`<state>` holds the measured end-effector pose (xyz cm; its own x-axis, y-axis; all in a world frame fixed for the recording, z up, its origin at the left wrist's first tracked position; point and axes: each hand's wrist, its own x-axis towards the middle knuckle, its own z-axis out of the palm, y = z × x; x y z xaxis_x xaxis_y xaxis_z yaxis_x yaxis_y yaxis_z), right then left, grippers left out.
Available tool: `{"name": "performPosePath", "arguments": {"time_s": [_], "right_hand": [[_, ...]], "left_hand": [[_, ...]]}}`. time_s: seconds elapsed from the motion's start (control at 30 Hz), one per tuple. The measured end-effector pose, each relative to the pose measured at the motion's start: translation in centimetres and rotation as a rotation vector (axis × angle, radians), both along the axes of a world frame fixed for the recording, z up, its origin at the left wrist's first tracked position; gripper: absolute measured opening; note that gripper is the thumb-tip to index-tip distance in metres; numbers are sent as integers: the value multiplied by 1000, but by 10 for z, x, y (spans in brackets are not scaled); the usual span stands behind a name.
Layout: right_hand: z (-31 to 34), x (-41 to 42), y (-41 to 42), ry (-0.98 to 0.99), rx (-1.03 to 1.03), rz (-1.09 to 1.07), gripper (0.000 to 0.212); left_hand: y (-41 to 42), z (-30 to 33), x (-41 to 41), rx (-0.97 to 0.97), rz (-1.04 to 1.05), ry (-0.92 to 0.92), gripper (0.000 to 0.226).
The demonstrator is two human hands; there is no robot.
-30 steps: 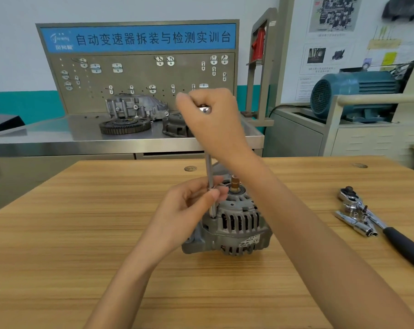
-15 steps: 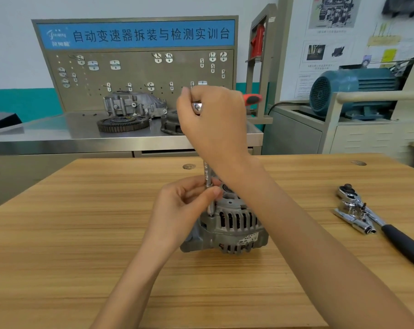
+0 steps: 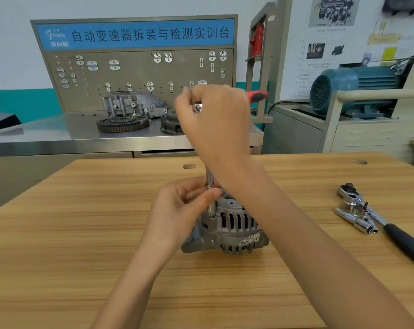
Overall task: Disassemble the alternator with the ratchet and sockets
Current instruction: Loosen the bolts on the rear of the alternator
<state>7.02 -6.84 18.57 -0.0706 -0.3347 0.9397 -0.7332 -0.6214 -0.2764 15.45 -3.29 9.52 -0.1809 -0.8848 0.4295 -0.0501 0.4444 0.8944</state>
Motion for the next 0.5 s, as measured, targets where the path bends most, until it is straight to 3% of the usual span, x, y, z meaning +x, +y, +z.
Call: {"name": "performPosePath", "arguments": {"time_s": [0.07,0.37,0.43,0.5], "right_hand": [[3,2,3,73,16,-122,34],[7,-6,-7,-204,235,819,47],[5,-7,-8,-261,239,828,46],[3,-6,-7,-227,177,636,44]], "left_hand": [[-1,-1,0,-15,37,-26,20],[1,3,1,23,-18,-53,16],[1,2,-1,28,9,-27,15],[0,1,-2,41,29,5,18]]}}
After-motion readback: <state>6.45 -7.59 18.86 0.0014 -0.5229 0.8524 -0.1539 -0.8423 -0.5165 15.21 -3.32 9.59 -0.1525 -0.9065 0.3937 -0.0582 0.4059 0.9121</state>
